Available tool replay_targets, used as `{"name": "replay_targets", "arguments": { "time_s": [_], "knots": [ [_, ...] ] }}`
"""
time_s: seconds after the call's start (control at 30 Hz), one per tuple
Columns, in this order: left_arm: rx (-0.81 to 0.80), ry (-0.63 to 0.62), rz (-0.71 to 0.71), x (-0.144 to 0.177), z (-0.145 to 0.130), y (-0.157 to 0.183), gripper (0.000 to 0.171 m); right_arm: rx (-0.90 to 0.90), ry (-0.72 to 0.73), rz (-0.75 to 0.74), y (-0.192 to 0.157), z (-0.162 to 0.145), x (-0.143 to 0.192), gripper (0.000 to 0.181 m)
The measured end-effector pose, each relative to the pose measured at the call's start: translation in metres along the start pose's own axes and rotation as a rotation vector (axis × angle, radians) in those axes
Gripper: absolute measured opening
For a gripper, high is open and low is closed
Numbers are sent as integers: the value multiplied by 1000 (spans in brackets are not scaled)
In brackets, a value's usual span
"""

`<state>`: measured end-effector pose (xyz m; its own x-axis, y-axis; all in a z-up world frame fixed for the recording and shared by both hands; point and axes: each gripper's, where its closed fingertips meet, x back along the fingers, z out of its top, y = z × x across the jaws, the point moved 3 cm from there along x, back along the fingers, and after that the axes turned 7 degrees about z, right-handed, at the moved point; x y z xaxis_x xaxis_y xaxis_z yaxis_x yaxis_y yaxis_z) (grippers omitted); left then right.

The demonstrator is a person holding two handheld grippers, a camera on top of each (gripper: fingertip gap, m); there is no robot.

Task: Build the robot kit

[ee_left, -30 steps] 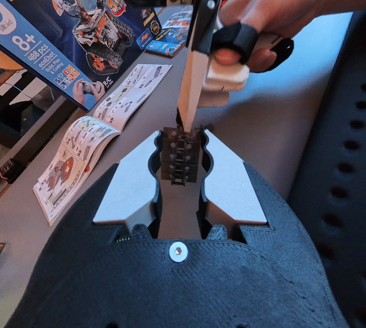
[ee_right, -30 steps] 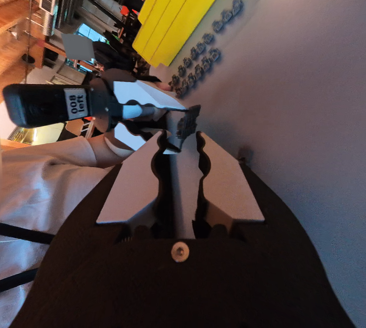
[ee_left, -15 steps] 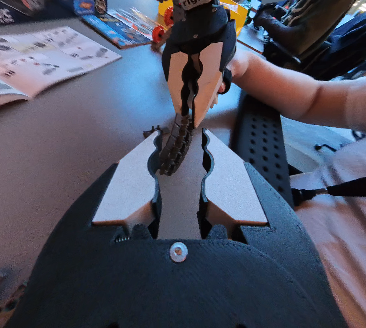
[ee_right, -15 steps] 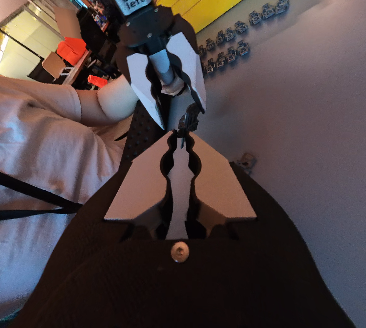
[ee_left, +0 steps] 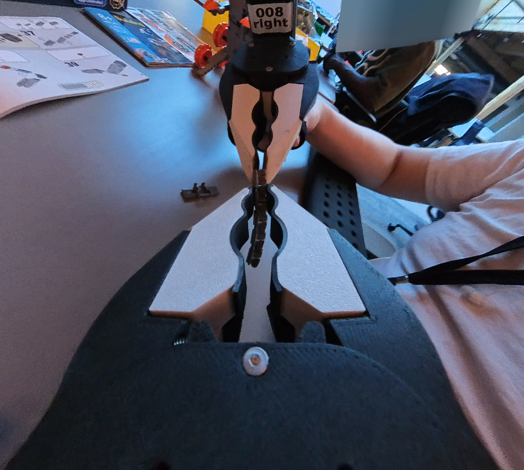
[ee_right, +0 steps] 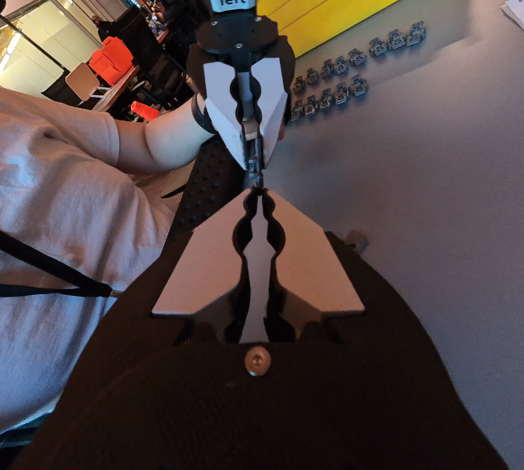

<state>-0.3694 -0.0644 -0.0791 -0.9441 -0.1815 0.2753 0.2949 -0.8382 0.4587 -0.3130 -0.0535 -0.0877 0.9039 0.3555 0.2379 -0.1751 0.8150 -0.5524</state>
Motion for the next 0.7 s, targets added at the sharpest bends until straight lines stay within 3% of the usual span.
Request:
{"name": "replay_targets", "arguments": {
  "time_s": [0.17,0.27,0.4,0.6,0.7],
  "knots": [
    [122,-27,-67,-4,-3,-1,17,16,1,1,-4,2,-1,0],
    [103,-34,-43,-7,-4,-2,8,17,-13,-29,0,0,-3,0],
    [121,-19,-66,-6,-2,0,8,8,-2,-4,0,1,-2,0],
    [222,-24,-143,-7,-2,3,23,-1,-19,-8,0,-2,-4,0],
    [411,-20,-229,-6,0,1,41,-72,-26,-17,5,-4,-4,0]
  ]
}}
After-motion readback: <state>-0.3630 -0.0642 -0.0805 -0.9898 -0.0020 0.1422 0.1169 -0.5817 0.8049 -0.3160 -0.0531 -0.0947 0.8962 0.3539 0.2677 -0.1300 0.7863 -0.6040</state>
